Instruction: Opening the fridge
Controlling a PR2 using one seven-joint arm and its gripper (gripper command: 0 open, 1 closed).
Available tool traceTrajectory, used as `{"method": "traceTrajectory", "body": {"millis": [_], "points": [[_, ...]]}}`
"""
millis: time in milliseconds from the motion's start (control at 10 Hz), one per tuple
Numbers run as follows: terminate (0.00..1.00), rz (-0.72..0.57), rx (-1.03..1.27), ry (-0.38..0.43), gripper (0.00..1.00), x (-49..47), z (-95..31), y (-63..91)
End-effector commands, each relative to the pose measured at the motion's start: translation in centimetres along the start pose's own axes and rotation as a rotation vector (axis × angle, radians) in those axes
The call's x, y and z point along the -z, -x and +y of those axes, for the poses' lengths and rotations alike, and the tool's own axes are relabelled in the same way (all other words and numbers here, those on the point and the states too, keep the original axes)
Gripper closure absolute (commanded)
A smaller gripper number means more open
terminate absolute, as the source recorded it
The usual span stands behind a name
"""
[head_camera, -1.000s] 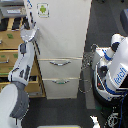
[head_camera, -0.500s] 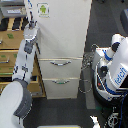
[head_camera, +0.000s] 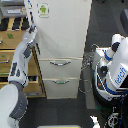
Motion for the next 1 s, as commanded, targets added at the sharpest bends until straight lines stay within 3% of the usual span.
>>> {"method": "traceTrajectory", "body": {"millis": [100,300,600,800,1000], "points": [[0.0,0.085,0.123,0.048,1.0,8.2,-5.4,0.8],[0.0,0.053,0.197,0.109,1.0,6.3,-7.7,5.2],[0.0,-0.06,0.419,0.117,1.0,-7.6,-12.5,25.7],[0.0,-0.01,0.626,0.156,1.0,-19.5,-16.5,46.7],[0.0,-0.018,0.587,0.052,1.0,-27.0,-20.0,60.7]]}}
